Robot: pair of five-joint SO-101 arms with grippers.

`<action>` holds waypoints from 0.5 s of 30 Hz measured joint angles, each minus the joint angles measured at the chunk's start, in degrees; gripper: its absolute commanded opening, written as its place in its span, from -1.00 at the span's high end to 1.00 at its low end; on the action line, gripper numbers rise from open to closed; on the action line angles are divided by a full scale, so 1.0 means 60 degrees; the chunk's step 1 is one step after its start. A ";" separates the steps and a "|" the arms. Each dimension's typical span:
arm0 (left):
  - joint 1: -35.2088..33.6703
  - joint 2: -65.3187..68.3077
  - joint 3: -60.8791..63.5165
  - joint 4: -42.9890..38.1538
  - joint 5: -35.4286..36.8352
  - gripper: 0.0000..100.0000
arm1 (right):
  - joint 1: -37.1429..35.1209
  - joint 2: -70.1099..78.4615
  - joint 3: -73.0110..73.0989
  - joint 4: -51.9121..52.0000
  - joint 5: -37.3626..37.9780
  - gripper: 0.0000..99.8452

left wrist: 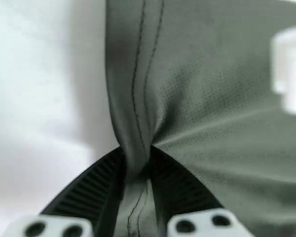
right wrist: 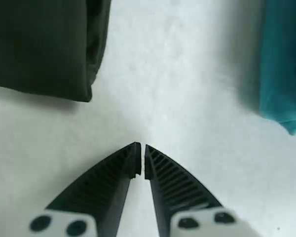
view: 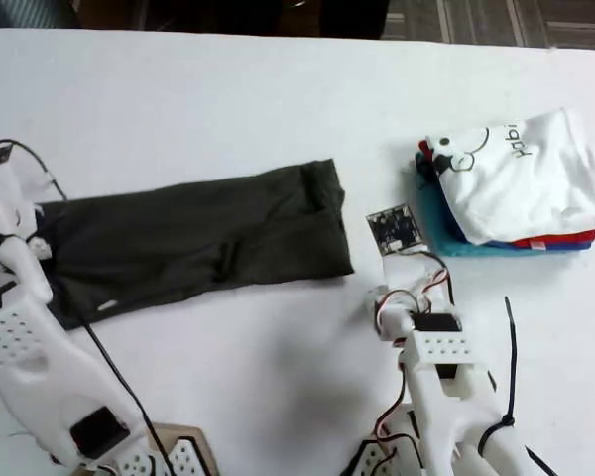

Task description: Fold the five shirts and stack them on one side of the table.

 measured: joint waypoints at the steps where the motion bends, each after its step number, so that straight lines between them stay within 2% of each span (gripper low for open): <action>1: -0.0073 0.0000 -0.0015 0.0000 -0.0059 0.94 | 0.0000 0.0000 0.0000 0.0000 0.0000 0.96; 4: -0.0132 0.0000 -0.0015 0.0015 -0.0103 0.84 | 0.0000 0.0000 0.0000 0.0000 0.0000 0.96; 9: -0.0190 0.0044 -0.0337 0.0733 -0.0117 0.51 | 0.0000 0.0000 0.0000 0.0000 0.0000 0.96; 15: -0.0147 0.0088 -0.1392 0.1963 -0.0117 0.51 | 0.0000 0.0000 0.0000 0.0000 0.0000 0.96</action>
